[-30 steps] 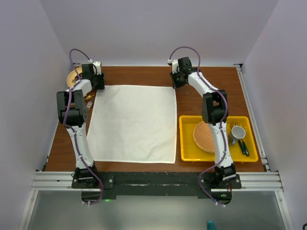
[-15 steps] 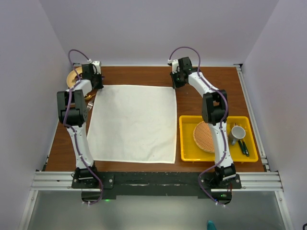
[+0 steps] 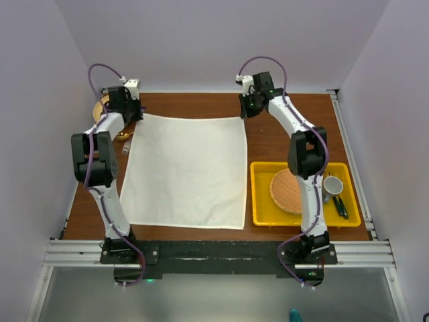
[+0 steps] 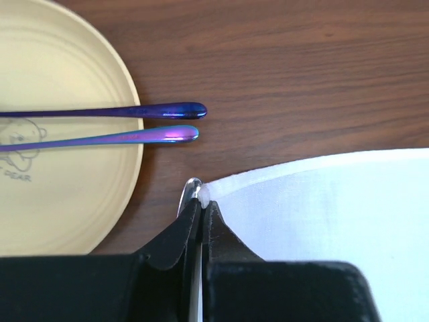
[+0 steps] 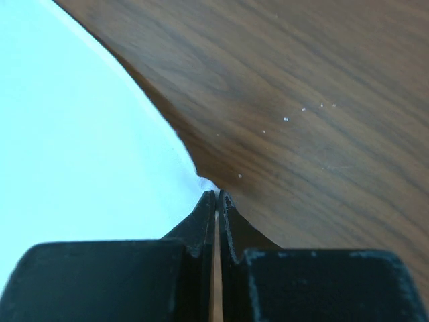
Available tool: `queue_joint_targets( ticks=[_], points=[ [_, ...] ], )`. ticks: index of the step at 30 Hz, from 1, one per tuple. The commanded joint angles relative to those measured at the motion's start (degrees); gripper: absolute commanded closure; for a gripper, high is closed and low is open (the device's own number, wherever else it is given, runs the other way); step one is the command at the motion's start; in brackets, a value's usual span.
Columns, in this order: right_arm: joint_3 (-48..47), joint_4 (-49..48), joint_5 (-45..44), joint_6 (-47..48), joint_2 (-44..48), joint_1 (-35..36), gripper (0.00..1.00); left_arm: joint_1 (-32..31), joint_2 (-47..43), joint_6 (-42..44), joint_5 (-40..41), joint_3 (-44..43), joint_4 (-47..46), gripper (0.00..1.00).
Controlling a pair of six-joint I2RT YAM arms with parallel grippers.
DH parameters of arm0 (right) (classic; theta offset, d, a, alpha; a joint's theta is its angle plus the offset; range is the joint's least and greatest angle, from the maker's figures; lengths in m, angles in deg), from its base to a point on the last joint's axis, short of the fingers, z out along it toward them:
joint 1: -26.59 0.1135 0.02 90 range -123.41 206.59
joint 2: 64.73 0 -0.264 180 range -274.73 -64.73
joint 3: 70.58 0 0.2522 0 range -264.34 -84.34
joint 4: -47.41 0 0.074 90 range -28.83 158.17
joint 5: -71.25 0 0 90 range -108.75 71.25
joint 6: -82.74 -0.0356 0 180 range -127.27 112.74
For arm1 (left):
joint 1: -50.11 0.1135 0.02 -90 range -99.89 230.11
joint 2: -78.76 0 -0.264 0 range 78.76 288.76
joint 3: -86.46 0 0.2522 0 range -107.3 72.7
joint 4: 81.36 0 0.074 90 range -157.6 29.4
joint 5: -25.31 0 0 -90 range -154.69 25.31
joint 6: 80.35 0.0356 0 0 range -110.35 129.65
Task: Fold the napkin into a case and place the utensils inside
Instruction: Pick up the flattened napkin from the center of the board, then fold and flatten the napkin at the center of the board.
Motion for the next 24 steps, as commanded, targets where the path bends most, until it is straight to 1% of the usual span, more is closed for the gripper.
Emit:
queue_joint_targets(
  ticks=[1,3,4,5,8,9,11,12,13,14,15,16,18,19,21,24],
  points=[
    [0.6,0.3,3.5,-1.3,7.3,-0.2,1.0,0.1,-8.5,5.4,-5.5,3.9,-5.9,1.0],
    [1.6,1.1,6.0,-1.7,9.5,-0.2,1.0,0.6,-11.5,7.7,-7.5,6.4,-5.3,1.0],
    [3.2,1.2,6.8,-2.2,10.3,-0.3,1.0,0.9,-12.4,8.7,-10.0,7.1,-5.1,1.0],
    [4.1,1.7,9.1,-2.3,12.4,-0.3,1.0,1.2,-14.1,10.1,-11.2,8.1,-2.5,1.0],
    [8.4,3.9,11.9,-1.5,17.1,-0.2,1.0,2.9,-16.6,17.0,-15.7,7.9,6.6,1.0],
    [9.9,4.7,13.9,-0.9,18.4,-0.2,1.0,4.3,-17.2,21.5,-17.4,8.0,12.5,1.0],
    [14.8,7.6,15.3,1.1,21.0,0.1,1.0,6.2,-19.0,27.0,-24.2,8.4,18.9,1.0],
    [16.7,8.6,16.3,2.0,23.5,0.4,1.0,7.9,-19.6,32.3,-26.2,8.9,25.1,1.0],
    [20.6,9.6,16.6,4.0,24.7,0.7,1.0,8.5,-20.3,35.0,-28.9,9.3,28.2,1.0],
    [22.8,11.1,16.7,4.9,25.9,1.8,1.0,9.2,-21.4,37.8,-29.8,10.5,31.1,1.0],
    [24.8,11.6,16.9,5.6,28.0,2.3,1.0,10.2,-21.9,43.6,-30.4,11.2,36.7,1.0],
    [28.6,11.7,17.0,6.2,29.0,2.9,1.0,10.5,-23.2,46.7,-30.8,12.0,39.1,1.0],
    [32.3,10.9,17.0,6.1,30.3,4.9,1.0,11.0,-24.6,52.6,-29.6,16.0,42.8,1.0],
    [35.3,10.4,16.3,5.9,31.0,5.8,1.0,11.0,-25.9,54.0,-27.8,17.7,43.1,1.0],
    [37.6,7.9,15.1,5.4,30.7,7.7,1.0,10.9,-26.9,55.8,-25.9,22.6,42.1,1.0],
    [38.4,5.6,11.8,3.5,27.0,8.6,1.0,10.9,-27.2,55.0,-22.1,27.9,38.0,1.0]
  ],
)
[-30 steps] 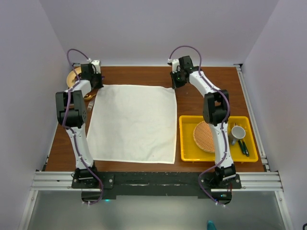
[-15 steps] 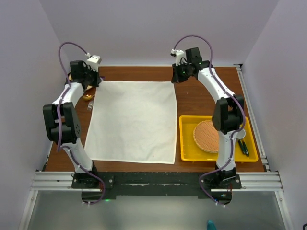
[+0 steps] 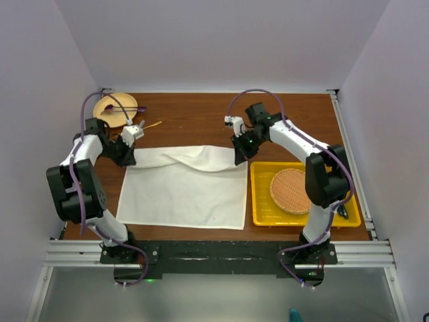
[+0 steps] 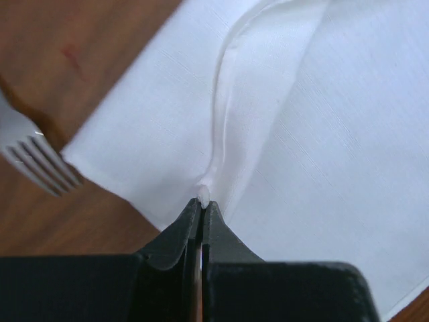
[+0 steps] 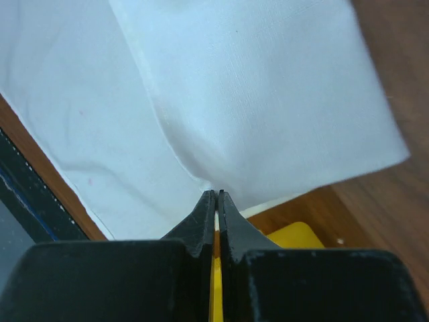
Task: Fold the napkin into a case and place the utensils inside
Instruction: Fold and flatten the napkin at the center of the board.
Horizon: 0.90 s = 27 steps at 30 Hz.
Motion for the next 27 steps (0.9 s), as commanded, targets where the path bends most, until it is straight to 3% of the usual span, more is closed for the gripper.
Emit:
queue_joint_targets(
  ticks=[1,9,16,20,27],
  points=[
    [0.2,-3.4,-3.7,-1.1,-3.3,1.2,1.0,-0.2,-1.2,6.2,4.0,6.5,-0.5,1.0],
    [-10.1,-4.8,-13.7,-1.6,-16.6,0.9,1.0,-0.2,3.9,-3.0,8.8,9.5,-11.1,1.0],
    [-24.6,-2.6,-16.4,-0.7,-23.9,-2.9,1.0,-0.3,8.7,-10.5,7.2,4.5,-14.5,1.0],
    [-25.7,-0.2,-12.3,1.4,-21.1,-3.4,1.0,-0.2,7.9,-9.5,5.2,1.0,-12.8,1.0],
    [-13.8,-0.2,-4.7,1.4,-8.2,-3.2,1.0,0.4,2.3,-0.6,0.1,-5.5,1.0,1.0]
  ],
)
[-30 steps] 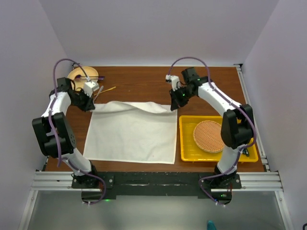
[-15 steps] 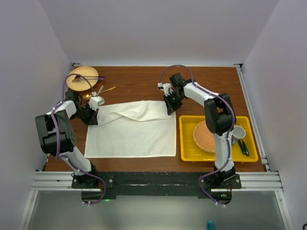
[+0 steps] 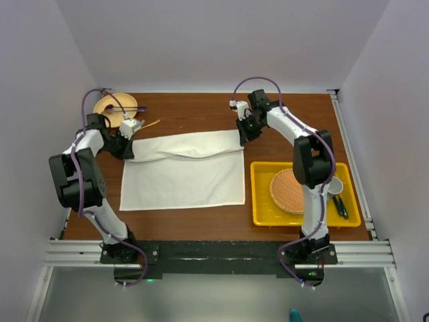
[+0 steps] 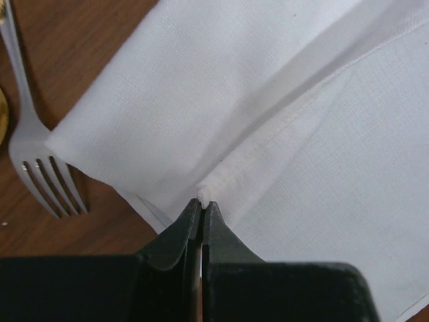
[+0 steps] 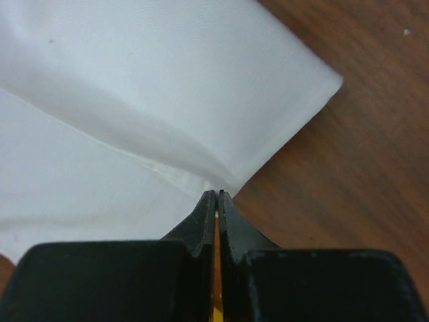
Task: Fold the napkin into a case and place the utensils inside
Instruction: Fold and flatten the napkin at the center of the board.
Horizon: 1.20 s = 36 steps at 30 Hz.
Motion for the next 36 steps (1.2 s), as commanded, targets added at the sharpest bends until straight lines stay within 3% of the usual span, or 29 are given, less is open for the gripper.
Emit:
queue_joint_targets(
  ticks=[1,9,15,25,30,36],
  points=[
    [5.7,1.3,6.5,1.1,11.5,0.8,1.0,0.8,-5.8,9.0,-4.5,-4.6,10.3,1.0],
    [20.7,0.9,7.7,2.5,23.0,4.3,1.0,4.2,-6.3,26.7,-4.1,-6.1,26.6,1.0],
    [28.3,-1.3,7.2,2.7,25.2,5.7,1.0,5.9,-10.2,33.0,-1.0,0.0,27.8,1.0],
    [33.9,-5.2,7.1,2.1,23.7,8.5,1.0,5.9,-13.6,30.6,1.6,12.5,18.2,0.99],
    [34.5,-4.6,7.4,1.8,24.7,10.7,1.0,5.9,-13.0,29.7,1.7,13.3,15.9,0.98],
    [31.1,1.7,7.2,3.1,27.8,10.8,1.0,6.2,-16.0,32.2,1.6,9.7,21.6,1.0]
  ],
)
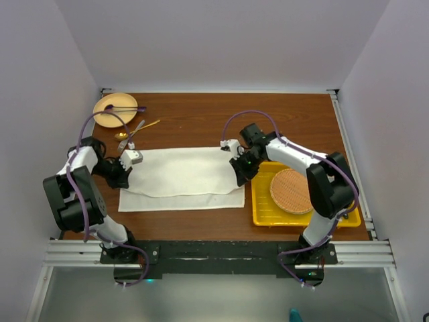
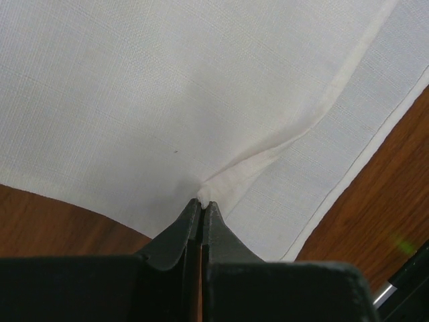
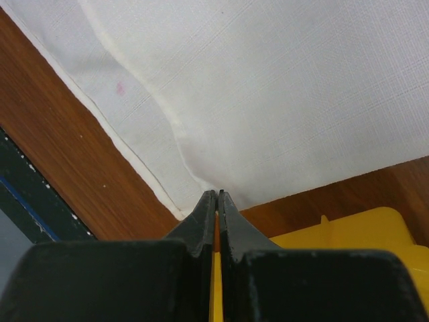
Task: Fold the napkin into a case and place the utensils inside
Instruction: Fold and flatten the napkin at the center of the board.
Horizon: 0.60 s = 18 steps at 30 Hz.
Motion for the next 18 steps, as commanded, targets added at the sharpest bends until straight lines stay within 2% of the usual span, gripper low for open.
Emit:
queue_joint_targets(
  ticks=[1,8,12,18],
  points=[
    [-3.1,5.1,0.8,1.6,5.2,0.1,1.0,1.0,-4.4,3.5,-0.4,-3.9,4.9,1.0],
    [-1.9,6.1,1.4,1.0,8.0,0.3,1.0,3.2,-6.2,8.8,-0.4,-8.1,13.1,1.0],
    [-0.6,5.3,2.3,0.2,8.0,2.0,1.0,3.3,-7.7,11.0,1.1,-5.6,13.9,1.0],
    [3.8,1.6,0.3,-0.8,7.3,4.5,1.0,3.3,-8.1,10.7,3.1,0.3,10.0,1.0]
  ],
)
